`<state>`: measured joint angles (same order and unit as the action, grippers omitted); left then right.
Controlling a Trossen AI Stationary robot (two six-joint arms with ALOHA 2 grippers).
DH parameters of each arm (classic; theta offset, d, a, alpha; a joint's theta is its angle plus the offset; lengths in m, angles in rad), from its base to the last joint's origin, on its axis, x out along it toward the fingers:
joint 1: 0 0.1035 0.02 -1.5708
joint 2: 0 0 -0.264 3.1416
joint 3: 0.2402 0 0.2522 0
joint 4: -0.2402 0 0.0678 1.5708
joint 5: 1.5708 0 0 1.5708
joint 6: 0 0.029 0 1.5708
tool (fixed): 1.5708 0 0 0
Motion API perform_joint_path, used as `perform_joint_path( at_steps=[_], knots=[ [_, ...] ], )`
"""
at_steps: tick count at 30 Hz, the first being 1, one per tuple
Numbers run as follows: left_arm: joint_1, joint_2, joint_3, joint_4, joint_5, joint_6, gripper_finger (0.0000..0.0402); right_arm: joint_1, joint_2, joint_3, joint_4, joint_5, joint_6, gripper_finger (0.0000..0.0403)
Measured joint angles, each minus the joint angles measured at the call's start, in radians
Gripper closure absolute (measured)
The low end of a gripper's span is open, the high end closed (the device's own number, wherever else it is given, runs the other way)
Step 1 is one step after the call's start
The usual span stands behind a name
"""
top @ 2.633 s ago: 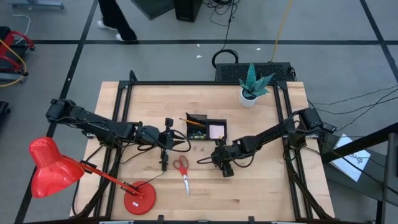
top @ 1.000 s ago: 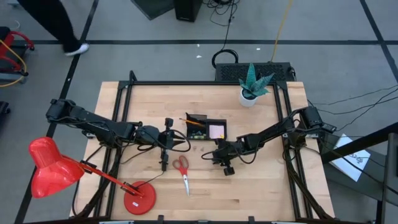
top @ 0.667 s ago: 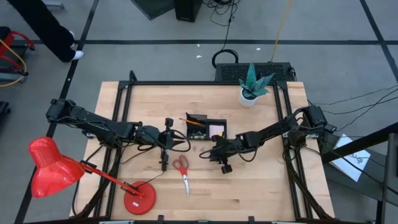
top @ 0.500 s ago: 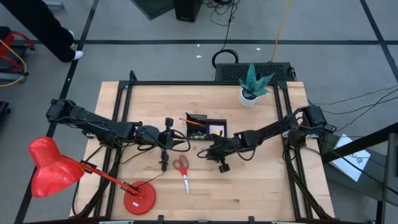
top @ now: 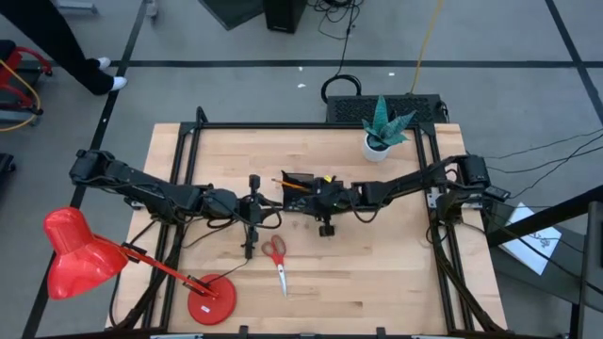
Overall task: Pick and place office supplies into organizer
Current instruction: Put the blue binder clip into the black desk organizer
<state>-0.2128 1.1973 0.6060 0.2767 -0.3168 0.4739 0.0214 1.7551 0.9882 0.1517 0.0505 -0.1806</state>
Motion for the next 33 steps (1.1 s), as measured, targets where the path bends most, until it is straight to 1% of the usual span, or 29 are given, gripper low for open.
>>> perform_joint_path(
  at_steps=[5,8,14,17,26,29,33],
  knots=[
    [-0.013,0.000,0.000,0.048,0.000,0.012,0.0353,-0.037,0.040,0.000,0.021,0.000,0.000,0.0336],
    [-0.021,0.000,0.000,0.054,0.000,0.019,0.0353,-0.054,0.066,0.000,0.072,-0.001,0.009,0.0336],
    [-0.025,0.000,0.000,0.046,0.000,0.022,0.0353,-0.055,0.088,0.000,0.094,0.000,0.023,0.0325],
    [-0.024,-0.001,0.000,0.037,0.000,0.022,0.0353,-0.060,0.088,0.000,0.091,0.006,0.059,0.0308],
    [-0.024,-0.001,0.000,0.034,0.000,0.021,0.0353,-0.067,0.087,0.000,0.084,0.032,0.104,0.0223],
    [-0.024,-0.001,0.000,0.034,0.000,0.021,0.0353,-0.057,0.080,0.000,0.081,0.065,0.086,0.0210],
    [-0.024,-0.001,0.000,0.034,0.000,0.021,0.0353,-0.016,0.036,0.000,0.076,0.124,0.047,0.0208]
  ],
)
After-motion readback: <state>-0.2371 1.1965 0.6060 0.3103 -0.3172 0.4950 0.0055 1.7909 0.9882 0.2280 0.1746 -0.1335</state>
